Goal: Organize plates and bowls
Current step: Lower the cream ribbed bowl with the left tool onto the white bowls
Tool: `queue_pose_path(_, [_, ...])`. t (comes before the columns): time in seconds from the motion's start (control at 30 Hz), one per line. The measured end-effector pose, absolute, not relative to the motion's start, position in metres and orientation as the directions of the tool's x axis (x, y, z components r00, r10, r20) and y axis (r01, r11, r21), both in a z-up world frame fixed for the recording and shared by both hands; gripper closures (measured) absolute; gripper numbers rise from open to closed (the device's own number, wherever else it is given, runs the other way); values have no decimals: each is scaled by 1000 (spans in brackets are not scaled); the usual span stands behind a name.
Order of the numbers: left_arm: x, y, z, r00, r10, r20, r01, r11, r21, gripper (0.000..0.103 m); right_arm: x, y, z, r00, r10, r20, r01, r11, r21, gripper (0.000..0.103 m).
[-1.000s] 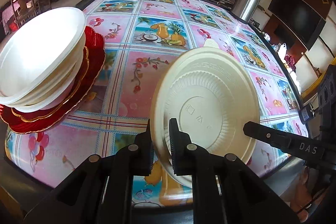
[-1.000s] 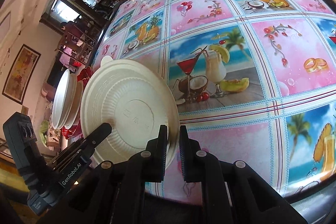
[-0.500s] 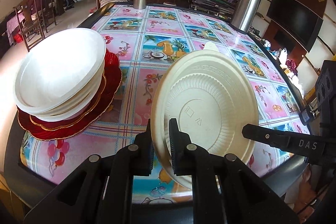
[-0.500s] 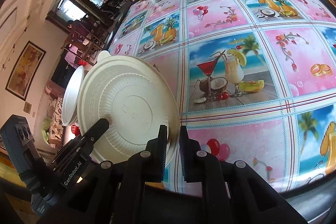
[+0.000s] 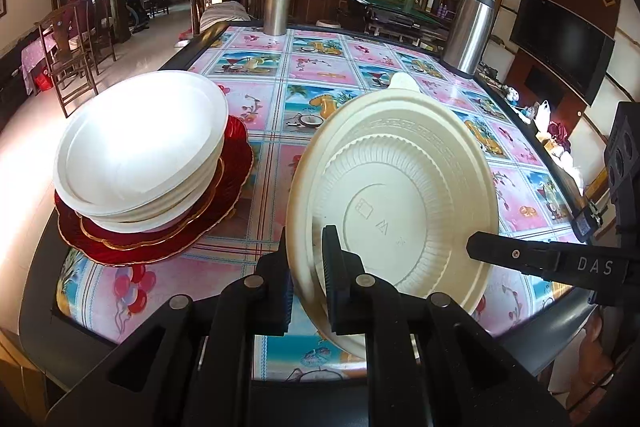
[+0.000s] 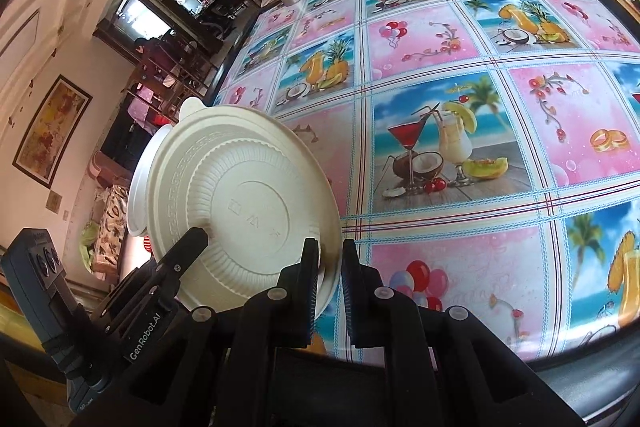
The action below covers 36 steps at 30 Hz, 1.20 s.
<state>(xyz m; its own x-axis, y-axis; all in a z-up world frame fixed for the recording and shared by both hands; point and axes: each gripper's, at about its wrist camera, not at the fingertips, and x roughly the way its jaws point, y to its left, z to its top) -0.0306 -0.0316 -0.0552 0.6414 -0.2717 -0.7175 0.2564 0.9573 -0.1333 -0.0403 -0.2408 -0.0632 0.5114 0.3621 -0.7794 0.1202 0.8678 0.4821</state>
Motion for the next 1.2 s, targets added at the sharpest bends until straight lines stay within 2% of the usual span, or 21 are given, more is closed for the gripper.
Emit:
queue_pose_path(0.23, [-24, -2, -25, 681, -252, -688, 223, 966, -133, 91, -34, -220, -37, 535, 375, -757, 63, 876, 478, 92])
queue_pose_path(0.43, [-17, 30, 10, 735, -189, -651, 183, 980, -77, 91, -18, -182, 1, 563, 402, -722, -34, 885, 465, 92])
queue_pose_path(0.63, [-11, 50, 18, 769, -97, -632, 128, 992, 4, 90, -3, -144, 25, 574, 437, -692, -113, 880, 462, 92])
queue_pose_path(1.2, [35, 84, -13, 682, -39, -730, 36, 999, -21, 89, 61, -77, 11, 502, 469, -727, -148, 874, 462, 92])
